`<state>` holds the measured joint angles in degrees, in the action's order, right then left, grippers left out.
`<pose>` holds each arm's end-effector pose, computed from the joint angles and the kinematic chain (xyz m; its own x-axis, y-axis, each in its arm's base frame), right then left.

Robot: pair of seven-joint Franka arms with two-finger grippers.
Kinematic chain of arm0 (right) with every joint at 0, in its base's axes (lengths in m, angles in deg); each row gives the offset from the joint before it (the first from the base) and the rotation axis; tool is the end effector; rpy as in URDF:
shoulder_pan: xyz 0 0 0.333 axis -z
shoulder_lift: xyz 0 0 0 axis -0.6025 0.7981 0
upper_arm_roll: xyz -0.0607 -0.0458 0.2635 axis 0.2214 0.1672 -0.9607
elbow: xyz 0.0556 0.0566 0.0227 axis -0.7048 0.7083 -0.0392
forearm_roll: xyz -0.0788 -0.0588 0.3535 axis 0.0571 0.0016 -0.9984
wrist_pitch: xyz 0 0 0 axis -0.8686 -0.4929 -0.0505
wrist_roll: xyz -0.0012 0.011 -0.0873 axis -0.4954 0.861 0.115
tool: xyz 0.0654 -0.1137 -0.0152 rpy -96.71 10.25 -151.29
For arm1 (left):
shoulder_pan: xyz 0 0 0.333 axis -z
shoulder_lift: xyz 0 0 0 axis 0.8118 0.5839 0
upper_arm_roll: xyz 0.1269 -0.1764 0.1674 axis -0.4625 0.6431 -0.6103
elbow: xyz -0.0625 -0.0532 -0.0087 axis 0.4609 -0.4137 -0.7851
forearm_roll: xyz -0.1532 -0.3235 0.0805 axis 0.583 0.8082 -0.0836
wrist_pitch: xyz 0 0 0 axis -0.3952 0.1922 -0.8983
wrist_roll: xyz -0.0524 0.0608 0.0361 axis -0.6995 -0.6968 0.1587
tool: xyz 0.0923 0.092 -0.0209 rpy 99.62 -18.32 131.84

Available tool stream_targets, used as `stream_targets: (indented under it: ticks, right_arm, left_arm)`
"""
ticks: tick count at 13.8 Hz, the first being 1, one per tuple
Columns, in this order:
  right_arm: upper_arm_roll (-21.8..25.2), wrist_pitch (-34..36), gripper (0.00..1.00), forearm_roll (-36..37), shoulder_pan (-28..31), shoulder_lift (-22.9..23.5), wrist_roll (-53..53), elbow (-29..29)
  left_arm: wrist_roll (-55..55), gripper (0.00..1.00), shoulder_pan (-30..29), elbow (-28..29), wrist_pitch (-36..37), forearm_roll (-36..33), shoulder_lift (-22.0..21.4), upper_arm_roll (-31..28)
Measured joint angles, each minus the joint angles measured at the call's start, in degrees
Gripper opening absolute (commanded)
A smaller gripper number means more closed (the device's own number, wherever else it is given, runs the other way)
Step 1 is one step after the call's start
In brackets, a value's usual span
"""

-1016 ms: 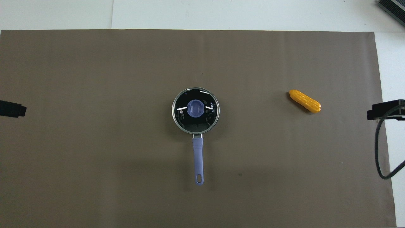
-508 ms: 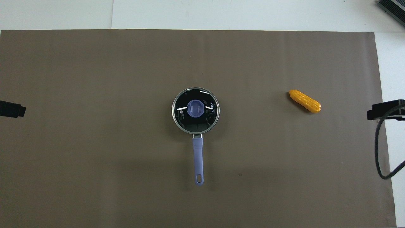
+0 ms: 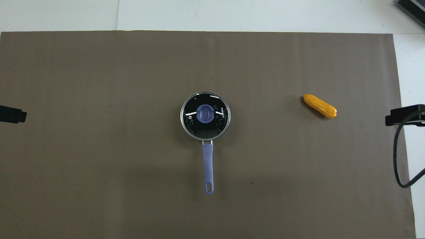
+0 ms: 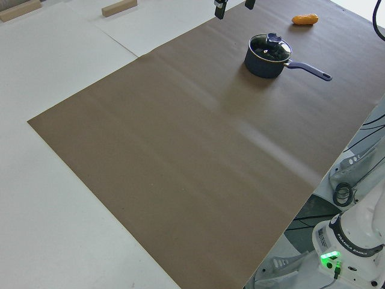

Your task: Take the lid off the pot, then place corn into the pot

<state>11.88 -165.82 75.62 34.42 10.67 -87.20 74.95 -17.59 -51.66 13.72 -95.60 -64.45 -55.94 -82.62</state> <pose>0.4911 -0.0136 0.6081 0.9947 -0.1015 0.0162 -0.1016 -0.9948 0.0098 0.5033 -0.0189 0.6119 0.9696 -0.2408 0.0444 -0.2400 -0.9705 -0.0228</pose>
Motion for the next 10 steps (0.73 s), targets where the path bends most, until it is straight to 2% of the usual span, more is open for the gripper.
stream_targets:
  ticks: [6,10]
  right_arm:
    - [0.00,0.00,1.00,0.00,0.00,0.00,0.00,0.00]
    - [0.00,0.00,1.00,0.00,0.00,0.00,0.00,0.00]
  left_arm:
    - [-0.01,1.00,0.25,0.04,-0.13,0.11,0.00,0.80]
    - [0.01,1.00,3.11,0.04,-0.25,0.19,0.00,1.07]
